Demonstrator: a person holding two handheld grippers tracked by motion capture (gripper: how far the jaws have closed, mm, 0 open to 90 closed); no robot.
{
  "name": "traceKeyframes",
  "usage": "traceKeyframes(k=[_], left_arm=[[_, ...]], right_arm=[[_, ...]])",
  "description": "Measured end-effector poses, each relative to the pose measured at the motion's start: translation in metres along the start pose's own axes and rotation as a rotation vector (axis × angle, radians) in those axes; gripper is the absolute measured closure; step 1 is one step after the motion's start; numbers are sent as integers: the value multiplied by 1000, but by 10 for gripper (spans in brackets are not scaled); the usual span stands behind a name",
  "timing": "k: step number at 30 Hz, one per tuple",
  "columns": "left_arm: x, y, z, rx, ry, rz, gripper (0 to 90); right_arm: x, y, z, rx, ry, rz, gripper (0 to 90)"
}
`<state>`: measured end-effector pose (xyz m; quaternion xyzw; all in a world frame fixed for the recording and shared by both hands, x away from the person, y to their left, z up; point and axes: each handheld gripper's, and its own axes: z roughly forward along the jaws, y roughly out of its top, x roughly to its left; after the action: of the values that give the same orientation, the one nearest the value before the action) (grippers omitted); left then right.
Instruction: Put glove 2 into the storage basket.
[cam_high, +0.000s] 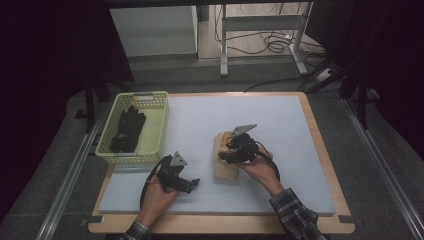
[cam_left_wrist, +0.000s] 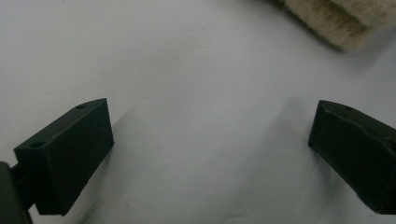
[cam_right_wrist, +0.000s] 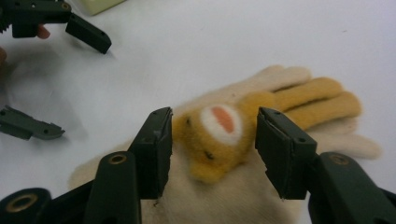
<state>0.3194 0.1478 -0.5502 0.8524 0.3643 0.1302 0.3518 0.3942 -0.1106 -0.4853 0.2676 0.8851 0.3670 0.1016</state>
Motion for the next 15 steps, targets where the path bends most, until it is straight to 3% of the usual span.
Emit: traceKeyframes(k=[15], left_arm=[[0,0,0,-1,0,0,1]], right_arm=[[-15,-5,-25,-39,-86,21,440]])
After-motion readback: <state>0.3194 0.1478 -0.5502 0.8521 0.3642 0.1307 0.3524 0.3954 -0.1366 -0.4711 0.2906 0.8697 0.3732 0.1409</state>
